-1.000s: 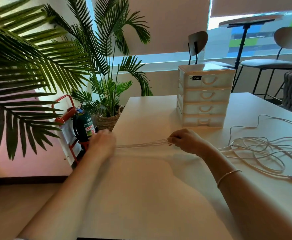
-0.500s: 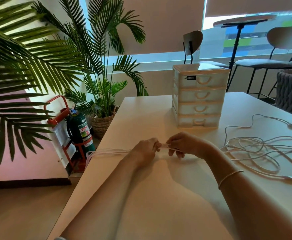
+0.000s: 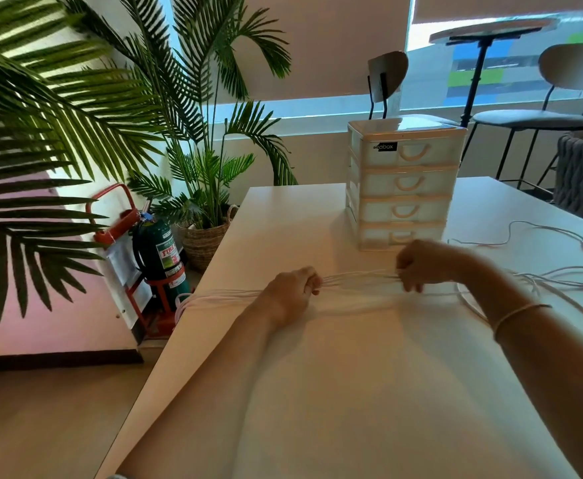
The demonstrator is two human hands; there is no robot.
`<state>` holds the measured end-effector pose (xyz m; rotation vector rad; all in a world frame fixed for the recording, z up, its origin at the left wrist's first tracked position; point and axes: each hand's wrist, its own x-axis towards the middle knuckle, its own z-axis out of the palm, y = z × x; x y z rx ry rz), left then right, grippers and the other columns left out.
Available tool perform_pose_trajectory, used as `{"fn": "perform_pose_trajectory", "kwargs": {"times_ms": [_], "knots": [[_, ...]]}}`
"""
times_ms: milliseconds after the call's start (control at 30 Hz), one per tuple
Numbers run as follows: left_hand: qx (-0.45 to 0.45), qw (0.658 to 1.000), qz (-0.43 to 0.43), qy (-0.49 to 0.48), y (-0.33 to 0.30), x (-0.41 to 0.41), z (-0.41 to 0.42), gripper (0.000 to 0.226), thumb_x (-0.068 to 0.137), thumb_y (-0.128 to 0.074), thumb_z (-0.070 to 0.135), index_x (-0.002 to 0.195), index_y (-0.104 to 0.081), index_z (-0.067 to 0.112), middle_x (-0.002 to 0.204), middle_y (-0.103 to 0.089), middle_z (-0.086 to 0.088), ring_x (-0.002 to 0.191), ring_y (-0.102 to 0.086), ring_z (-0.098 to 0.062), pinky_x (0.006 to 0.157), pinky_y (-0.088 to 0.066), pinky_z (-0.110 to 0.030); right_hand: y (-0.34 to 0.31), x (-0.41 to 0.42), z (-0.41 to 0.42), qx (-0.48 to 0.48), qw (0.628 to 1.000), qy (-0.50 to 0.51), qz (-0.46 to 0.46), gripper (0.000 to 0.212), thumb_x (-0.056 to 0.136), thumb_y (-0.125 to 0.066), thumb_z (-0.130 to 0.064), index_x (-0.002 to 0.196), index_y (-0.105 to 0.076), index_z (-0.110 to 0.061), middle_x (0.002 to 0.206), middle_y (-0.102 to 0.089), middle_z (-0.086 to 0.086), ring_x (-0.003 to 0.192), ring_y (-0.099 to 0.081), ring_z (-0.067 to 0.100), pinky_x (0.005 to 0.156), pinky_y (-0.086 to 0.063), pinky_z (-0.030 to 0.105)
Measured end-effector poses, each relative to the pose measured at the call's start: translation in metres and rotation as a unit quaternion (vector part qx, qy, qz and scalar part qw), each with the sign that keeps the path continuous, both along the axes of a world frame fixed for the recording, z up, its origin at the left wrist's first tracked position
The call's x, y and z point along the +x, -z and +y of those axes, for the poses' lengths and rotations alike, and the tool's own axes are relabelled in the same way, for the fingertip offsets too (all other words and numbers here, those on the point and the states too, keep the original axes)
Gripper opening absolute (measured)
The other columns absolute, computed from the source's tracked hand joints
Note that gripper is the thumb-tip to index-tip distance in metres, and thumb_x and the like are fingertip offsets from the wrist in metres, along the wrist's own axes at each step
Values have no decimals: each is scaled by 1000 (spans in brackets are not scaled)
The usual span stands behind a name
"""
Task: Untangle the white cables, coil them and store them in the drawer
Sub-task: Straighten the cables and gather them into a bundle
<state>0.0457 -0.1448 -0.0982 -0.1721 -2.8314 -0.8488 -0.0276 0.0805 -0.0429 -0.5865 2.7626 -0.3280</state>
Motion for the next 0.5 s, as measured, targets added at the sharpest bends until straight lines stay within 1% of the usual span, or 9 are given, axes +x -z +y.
{"fn": "perform_pose_trajectory", "kwargs": {"times_ms": [33, 100, 133, 167, 233, 267, 333, 400, 500], "knots": [[1, 1000, 3, -2, 0, 0, 0, 22, 98, -38, 13, 99, -59, 5, 101, -65, -7, 96, -57, -23, 74, -32, -20, -4, -1, 8, 54, 998, 11, 30, 20, 86, -48, -9, 78, -66, -13, 90, -70, 4, 72, -61, 12, 65, -44, 17], [0, 1000, 6, -3, 0, 0, -1, 22, 98, -38, 13, 100, -59, 4, 101, -65, -7, 97, -57, -23, 74, -32, -19, -8, -1, 18, 107, 991, 22, 78, 26, 87, -48, -10, 105, -67, -12, 112, -65, 3, 96, -59, 16, 78, -44, 20], [0, 1000, 7, -5, 0, -1, -2, 22, 98, -38, 13, 100, -59, 5, 100, -65, -6, 96, -57, -22, 73, -32, -19, -9, 1, 16, 63, 995, 18, 75, 31, 88, -48, -7, 115, -63, -12, 120, -60, 4, 103, -57, 16, 85, -42, 21], [1, 1000, 8, -7, 0, -1, -2, 22, 99, -37, 13, 99, -59, 6, 100, -65, -5, 96, -57, -22, 72, -31, -19, -8, 3, 10, -21, 998, 8, 58, 32, 89, -49, -4, 119, -61, -9, 124, -58, 7, 101, -56, 15, 87, -41, 22], [0, 1000, 7, -11, 0, -2, 0, 23, 99, -37, 15, 100, -59, 7, 101, -65, -5, 95, -57, -21, 71, -31, -18, -1, 12, -13, -192, 981, -29, 28, 27, 89, -52, -1, 114, -64, -4, 118, -62, 11, 95, -58, 15, 88, -43, 21], [-1, 1000, 5, -12, 0, -2, 0, 23, 99, -37, 15, 101, -59, 7, 102, -66, -5, 94, -57, -20, 71, -31, -18, 4, 17, -28, -227, 973, -39, 15, 22, 91, -53, -6, 108, -66, -3, 110, -65, 11, 94, -60, 18, 89, -44, 19], [-2, 1000, 7, -14, 1, -1, 0, 22, 99, -38, 16, 101, -58, 8, 102, -66, -5, 96, -58, -22, 72, -32, -19, 16, 23, -53, -240, 970, -38, -31, 25, 95, -49, -19, 87, -67, -5, 82, -65, 5, 75, -58, 14, 71, -44, 10], [-5, 1000, 15, -19, 0, 0, 0, 22, 99, -38, 17, 100, -58, 8, 104, -66, -6, 98, -58, -24, 72, -32, -20, 23, 27, -65, -224, 972, -27, -72, 36, 98, -41, -24, 71, -60, -11, 64, -57, 1, 56, -50, 13, 58, -42, 18], [-1, 999, 37, -34, -1, 0, 0, 22, 99, -39, 16, 101, -58, 5, 105, -66, -10, 99, -58, -26, 74, -34, -23, 23, 30, -66, -224, 966, -12, -129, 39, 100, -35, -27, 73, -59, -12, 57, -47, 1, 42, -40, 13, 41, -33, 23]]}}
